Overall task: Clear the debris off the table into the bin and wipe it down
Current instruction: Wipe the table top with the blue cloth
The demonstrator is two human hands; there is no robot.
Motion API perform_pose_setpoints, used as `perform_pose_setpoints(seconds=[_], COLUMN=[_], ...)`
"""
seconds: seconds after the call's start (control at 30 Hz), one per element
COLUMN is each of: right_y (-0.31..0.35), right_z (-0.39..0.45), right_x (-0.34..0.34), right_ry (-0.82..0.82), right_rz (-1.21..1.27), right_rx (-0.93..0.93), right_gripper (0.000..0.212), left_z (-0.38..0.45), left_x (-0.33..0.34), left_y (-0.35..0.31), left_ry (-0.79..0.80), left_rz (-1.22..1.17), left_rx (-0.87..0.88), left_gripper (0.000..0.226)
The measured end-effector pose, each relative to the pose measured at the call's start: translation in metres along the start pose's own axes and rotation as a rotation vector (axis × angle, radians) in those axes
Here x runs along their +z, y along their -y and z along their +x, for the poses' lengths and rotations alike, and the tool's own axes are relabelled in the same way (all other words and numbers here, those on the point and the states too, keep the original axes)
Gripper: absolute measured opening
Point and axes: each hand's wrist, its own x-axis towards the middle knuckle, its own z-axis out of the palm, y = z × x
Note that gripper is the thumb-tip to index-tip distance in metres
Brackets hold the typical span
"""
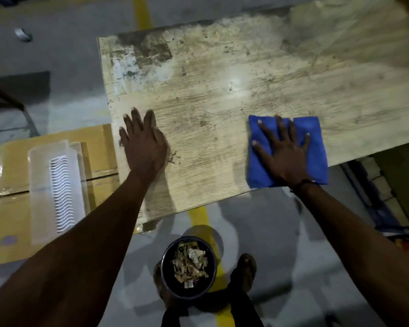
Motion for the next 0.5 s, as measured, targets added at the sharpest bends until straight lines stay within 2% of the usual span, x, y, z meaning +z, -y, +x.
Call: perform_pose_setpoints(seconds=[0.13,0.2,0.3,0.37,0.5], right_y=[0.027,0.042,0.023,-0.013,-0.080], right_z=[0.039,0.035,0.008,-0.002,0.033], right_x=[0.011,0.018,0.017,0.009,-0.012], right_ry=[-0.060,-0.072,-0.076,-0.045,0.012], right_rz=[0.009,-0.035,-0.003,0.000,-0.005], right_rx=[-0.004,-0.136,-0.336,-0.323,-0.163], right_gripper=[0.070,0.068,0.065,0.066,0.069], left_z=[-0.043,-0.040,-0.024,-0.023,-0.026], left_x=[0.022,0.036,0.047,0.050,0.046], left_y=[-0.064,-0.095,-0.122,-0.127,-0.133], left_ry=[0.026,0.043,0.039,0.014,0.001], left_rz=[0.000,0.016,0.038,0.041,0.023], left_rx=[0.076,0.082,-0.030,-0.066,-0.083], left_gripper=[0.060,0.062,0.068,0.067,0.064])
